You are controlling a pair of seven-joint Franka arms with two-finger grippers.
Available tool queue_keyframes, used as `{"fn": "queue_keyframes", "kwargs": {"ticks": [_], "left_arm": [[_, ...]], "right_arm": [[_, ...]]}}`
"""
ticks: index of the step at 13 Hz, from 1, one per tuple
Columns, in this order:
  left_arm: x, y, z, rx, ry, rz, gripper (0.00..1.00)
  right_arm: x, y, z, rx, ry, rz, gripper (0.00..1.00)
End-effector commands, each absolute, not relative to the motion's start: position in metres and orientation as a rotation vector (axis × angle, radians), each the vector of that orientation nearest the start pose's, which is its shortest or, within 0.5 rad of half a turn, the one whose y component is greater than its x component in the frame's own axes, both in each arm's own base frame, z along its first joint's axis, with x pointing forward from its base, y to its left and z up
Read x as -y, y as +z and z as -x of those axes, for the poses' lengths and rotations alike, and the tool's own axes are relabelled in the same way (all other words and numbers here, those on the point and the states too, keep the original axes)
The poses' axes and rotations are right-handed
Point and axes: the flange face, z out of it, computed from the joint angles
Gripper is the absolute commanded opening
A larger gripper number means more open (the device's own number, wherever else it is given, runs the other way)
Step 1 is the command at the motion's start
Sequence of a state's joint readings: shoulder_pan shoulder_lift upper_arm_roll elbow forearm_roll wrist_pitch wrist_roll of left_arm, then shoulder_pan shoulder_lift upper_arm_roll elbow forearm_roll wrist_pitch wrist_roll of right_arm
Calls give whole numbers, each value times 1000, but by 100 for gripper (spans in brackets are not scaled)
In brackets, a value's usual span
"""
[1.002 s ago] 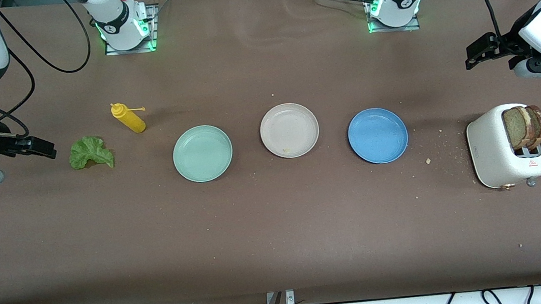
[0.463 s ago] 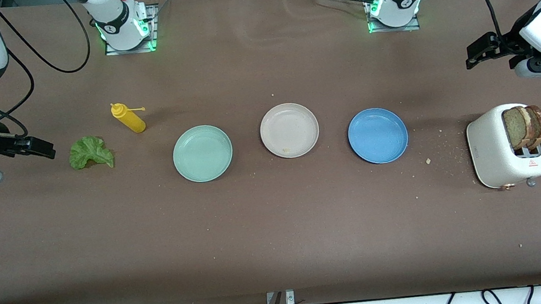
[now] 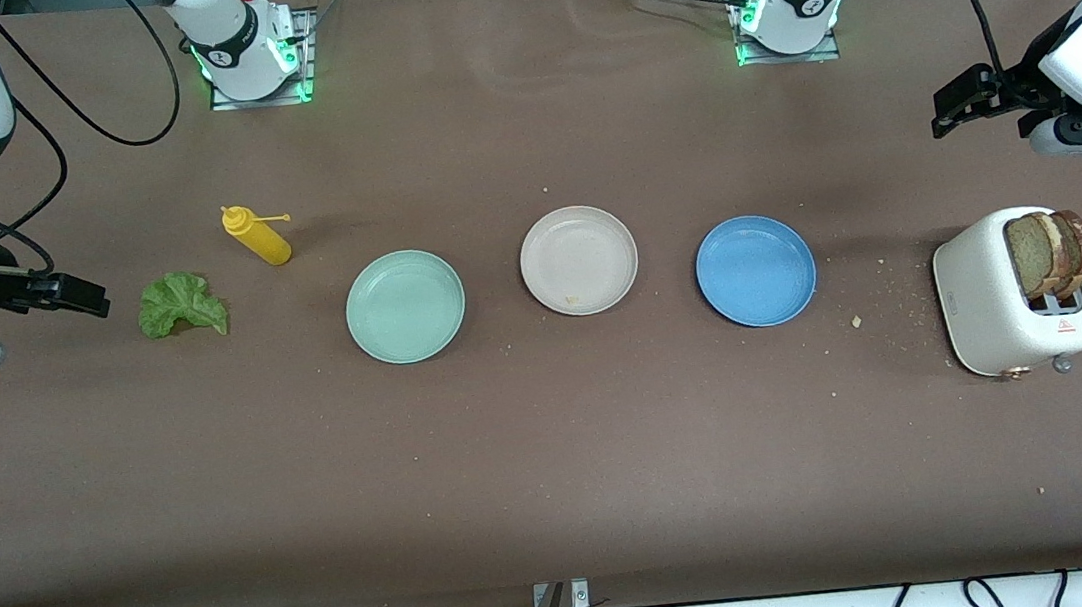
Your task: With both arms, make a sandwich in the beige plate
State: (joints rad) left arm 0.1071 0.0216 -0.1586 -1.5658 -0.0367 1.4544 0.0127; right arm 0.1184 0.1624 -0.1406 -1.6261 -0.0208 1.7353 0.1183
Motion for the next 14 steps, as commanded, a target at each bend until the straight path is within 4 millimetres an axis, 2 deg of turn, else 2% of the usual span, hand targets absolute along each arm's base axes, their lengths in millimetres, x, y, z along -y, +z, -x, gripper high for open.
{"fn": "queue_keyframes", "kwargs": {"ticks": [1, 14], "left_arm": [[27, 613, -547, -129, 210, 3141, 100], [25, 612, -547, -129, 210, 3140, 100]], "right_arm": [[13, 522, -605, -230, 90, 3160, 100], [10, 520, -604, -223, 124, 3162, 100]]}}
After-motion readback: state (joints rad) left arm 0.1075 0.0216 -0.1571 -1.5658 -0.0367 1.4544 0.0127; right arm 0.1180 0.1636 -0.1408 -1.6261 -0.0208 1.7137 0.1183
